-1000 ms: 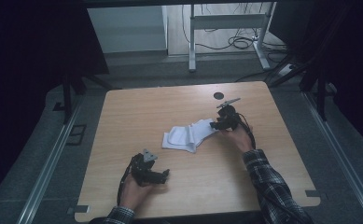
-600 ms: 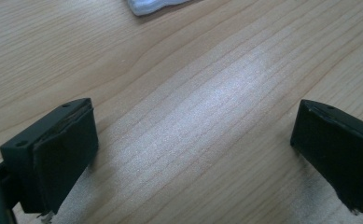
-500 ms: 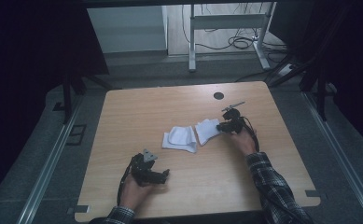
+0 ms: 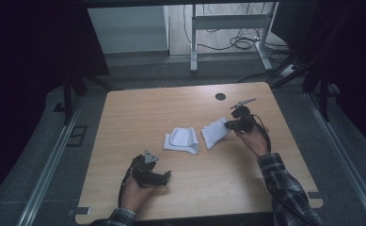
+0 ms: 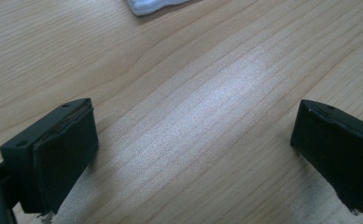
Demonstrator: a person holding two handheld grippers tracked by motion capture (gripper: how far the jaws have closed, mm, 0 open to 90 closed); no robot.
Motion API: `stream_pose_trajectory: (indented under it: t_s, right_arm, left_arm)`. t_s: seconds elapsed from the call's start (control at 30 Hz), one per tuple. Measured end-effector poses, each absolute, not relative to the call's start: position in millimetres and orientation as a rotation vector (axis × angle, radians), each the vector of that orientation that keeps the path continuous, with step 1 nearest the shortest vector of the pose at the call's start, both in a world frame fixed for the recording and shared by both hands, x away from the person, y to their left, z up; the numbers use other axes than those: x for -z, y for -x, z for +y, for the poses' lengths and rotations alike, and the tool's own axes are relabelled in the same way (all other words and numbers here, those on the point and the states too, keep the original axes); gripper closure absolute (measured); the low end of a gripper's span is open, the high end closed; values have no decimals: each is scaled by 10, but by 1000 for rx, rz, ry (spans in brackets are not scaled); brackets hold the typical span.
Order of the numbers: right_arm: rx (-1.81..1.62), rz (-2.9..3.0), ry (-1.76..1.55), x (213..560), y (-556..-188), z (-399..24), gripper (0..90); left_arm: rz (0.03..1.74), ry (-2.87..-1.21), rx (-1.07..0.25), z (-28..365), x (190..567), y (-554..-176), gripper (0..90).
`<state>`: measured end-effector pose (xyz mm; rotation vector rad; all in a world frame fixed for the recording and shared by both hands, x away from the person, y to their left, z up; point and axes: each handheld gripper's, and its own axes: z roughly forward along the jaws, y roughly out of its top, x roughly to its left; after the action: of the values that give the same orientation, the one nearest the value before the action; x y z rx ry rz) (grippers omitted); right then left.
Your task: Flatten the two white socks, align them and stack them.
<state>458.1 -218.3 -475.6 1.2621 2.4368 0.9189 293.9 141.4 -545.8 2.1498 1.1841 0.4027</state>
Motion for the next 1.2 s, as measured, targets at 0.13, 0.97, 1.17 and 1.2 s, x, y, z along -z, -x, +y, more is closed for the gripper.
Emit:
stream_pose_trajectory:
  t_s: [0.13, 0.97, 1.17, 1.2]
  right_arm:
    - [-974, 2441, -1232, 4500, -4543, -2125, 827]
    - [-1255, 2248, -1042, 3079, -4320, -1785, 827]
    - [-1188, 2250, -1154, 3441, -4394, -2067, 823]
    - [-1176, 2253, -1178, 3531, -4412, -2122, 822]
  left_arm:
    - [1175, -2159, -406, 1420, 5455, -2942, 6]
    - [1175, -2157, -406, 1420, 5456, -2945, 6]
    - [1174, -2157, -410, 1420, 5456, -2945, 6]
    - [1173, -2158, -408, 1420, 5456, -2944, 6]
